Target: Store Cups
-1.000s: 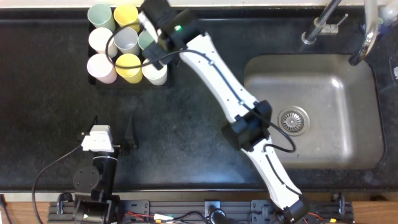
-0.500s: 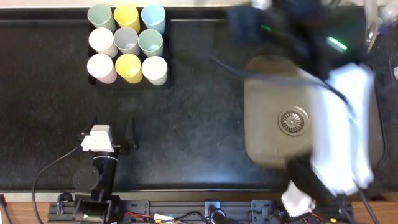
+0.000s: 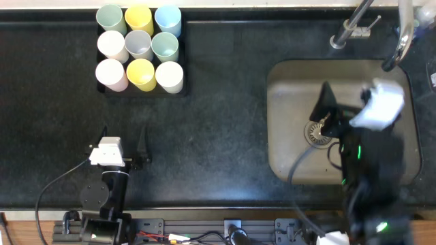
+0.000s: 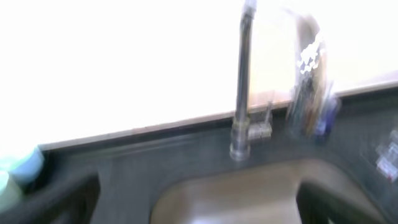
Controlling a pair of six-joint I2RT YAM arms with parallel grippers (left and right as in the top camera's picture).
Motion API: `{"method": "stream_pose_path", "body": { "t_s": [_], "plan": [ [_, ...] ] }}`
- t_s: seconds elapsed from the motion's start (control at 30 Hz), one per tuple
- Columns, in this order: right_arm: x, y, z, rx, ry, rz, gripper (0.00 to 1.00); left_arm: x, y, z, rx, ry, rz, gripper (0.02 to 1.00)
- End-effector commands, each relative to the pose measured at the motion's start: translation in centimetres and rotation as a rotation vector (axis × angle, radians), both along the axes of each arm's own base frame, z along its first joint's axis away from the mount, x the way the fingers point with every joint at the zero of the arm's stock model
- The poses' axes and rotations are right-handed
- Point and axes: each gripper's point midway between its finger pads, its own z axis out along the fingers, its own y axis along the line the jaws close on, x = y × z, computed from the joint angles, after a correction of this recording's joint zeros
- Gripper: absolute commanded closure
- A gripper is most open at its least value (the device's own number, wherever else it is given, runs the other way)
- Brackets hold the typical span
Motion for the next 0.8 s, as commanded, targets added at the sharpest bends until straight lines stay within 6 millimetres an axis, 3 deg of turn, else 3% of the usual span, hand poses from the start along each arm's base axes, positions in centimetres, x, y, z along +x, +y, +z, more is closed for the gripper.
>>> {"method": "stream_pose_path", "body": {
  "t_s": [0.03, 0.1, 0.23, 0.5, 0.8],
  "plan": [
    [-2.5, -2.2, -0.1, -0.099, -0.277, -0.101, 0.005, 0.0, -0.1, 0.1, 0.015, -0.008, -0.006, 0.020],
    [-3.4, -2.2, -0.2, -0.098, -0.388, -0.105, 0.005, 0.0, -0.1, 0.1, 0.015, -0.008, -0.006, 0.020],
    [-4.1, -2.3, -2.7, -0.089, -0.428, -0.108, 0.005, 0.0, -0.1, 0.1, 0.015, -0.008, -0.006, 0.020],
    [-2.6, -2.0, -9.8, -0.120, -0.281, -0.091, 0.005, 0.0, -0.1, 0.1, 0.015, -0.008, -0.006, 0.020],
    [-2.4, -2.0, -14.1, -0.140, -0.193, -0.085, 0.003, 0.0, -0.1, 0.1, 0.015, -0.008, -0.006, 0.020]
  ]
}}
